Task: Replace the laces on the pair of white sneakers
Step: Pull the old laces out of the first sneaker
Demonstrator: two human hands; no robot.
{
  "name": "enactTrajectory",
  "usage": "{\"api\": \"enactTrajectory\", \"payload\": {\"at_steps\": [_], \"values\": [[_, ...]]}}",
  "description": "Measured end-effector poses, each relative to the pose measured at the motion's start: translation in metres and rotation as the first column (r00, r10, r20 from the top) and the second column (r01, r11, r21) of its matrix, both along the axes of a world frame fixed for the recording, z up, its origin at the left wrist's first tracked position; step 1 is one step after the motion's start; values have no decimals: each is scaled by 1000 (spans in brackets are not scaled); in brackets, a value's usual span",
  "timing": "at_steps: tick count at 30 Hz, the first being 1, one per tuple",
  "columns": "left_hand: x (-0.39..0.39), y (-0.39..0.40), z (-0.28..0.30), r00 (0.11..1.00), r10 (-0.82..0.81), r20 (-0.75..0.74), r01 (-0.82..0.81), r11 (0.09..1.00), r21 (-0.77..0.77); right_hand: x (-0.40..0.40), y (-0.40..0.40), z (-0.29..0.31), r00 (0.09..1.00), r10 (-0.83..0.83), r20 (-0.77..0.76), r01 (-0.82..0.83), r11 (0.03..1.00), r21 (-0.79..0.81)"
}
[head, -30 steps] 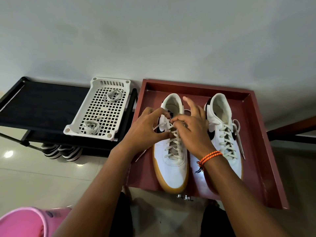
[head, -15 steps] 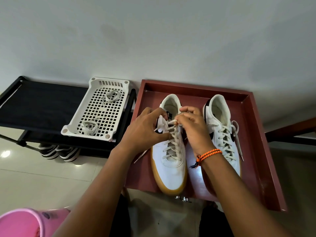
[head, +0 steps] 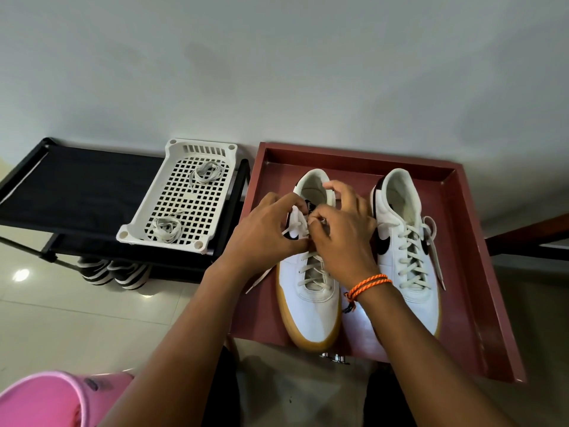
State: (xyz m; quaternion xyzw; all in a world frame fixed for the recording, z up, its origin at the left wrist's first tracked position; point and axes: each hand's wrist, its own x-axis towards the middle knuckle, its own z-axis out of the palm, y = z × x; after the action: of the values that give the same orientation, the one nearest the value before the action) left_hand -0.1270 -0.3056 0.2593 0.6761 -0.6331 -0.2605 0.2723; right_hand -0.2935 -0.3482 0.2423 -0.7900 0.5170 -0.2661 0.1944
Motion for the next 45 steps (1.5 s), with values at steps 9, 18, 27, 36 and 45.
{"api": "enactTrajectory", "payload": {"at_steps": [9,18,27,36,45], "values": [[4,0,-2,999,-15,-33,16,1000,25,-7,-11,14,918,-195,345,198,980,29],[2,0,-1,999,-9,-37,9,1000,3,-3,-1,5,999,-3,-51,3,1000,4],[4,-1,1,1000,-19,-24,20,999,37,-8,-15,11,961,-159,228,136,984,114],[2,0,1,1000,-8,-18,8,1000,29,-2,-1,11,997,-66,-48,61,993,-96],[4,0,2,999,-14,-38,16,999,41,-4,-10,9,924,-167,345,154,986,67]]}}
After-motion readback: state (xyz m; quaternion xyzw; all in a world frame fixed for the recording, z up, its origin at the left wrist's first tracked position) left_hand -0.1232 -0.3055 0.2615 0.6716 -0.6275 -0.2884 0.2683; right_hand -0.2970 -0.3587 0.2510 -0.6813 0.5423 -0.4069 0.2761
